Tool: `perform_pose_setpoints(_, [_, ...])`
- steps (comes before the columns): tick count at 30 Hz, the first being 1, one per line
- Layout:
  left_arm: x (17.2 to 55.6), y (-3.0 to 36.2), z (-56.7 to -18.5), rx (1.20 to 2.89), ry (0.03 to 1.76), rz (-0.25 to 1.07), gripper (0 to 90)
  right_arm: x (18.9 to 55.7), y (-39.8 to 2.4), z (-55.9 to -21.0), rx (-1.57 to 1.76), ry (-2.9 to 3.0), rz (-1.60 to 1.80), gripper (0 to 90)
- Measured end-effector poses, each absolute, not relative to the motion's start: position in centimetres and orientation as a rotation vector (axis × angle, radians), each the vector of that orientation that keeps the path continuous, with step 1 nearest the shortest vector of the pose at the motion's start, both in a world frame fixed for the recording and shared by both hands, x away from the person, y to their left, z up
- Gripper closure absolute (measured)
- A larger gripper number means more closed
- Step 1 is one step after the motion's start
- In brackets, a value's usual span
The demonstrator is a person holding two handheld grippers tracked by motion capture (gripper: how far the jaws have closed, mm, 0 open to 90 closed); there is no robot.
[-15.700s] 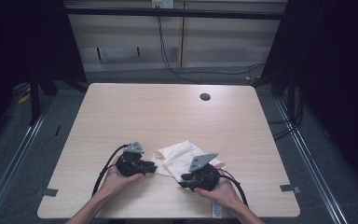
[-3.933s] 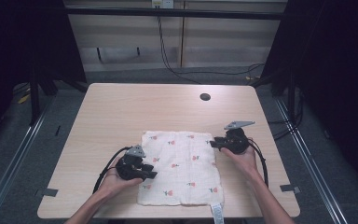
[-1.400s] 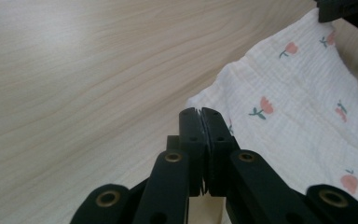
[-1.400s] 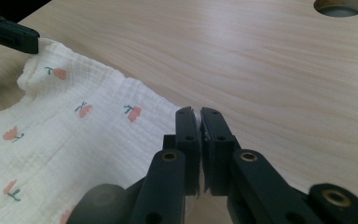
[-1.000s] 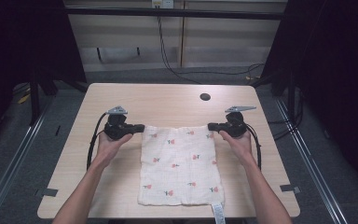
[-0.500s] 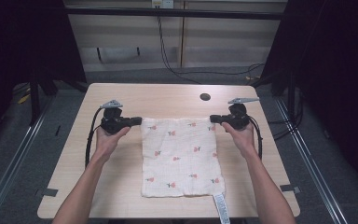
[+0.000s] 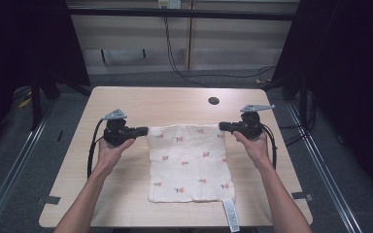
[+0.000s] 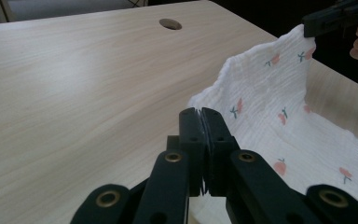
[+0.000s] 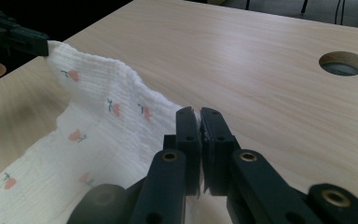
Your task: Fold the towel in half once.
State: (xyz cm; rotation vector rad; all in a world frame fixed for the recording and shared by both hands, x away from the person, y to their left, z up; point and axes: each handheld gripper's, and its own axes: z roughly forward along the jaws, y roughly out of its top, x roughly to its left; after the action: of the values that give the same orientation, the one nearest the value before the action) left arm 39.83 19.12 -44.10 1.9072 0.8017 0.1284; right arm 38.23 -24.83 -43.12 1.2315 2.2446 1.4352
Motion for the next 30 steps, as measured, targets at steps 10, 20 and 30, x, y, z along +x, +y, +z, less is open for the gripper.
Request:
perform_pose_setpoints(10, [37.6, 19.8, -43.6, 1.922, 0.734, 0.105, 88.4, 35.5, -25.0, -42.8, 1.193, 2.267, 1.454, 87.1])
perform_pose_setpoints(20, [35.0, 19.9, -42.3, 1.907, 0.662, 0.094, 88.5, 32.7, -26.3, -42.3, 1.196, 2.244, 1.486, 87.0])
perform_pose_setpoints(30, [33.9, 20.2, -42.3, 1.909, 0.656, 0.067, 88.4, 30.5, -26.5, -41.3, 1.144, 2.246, 1.479, 87.0])
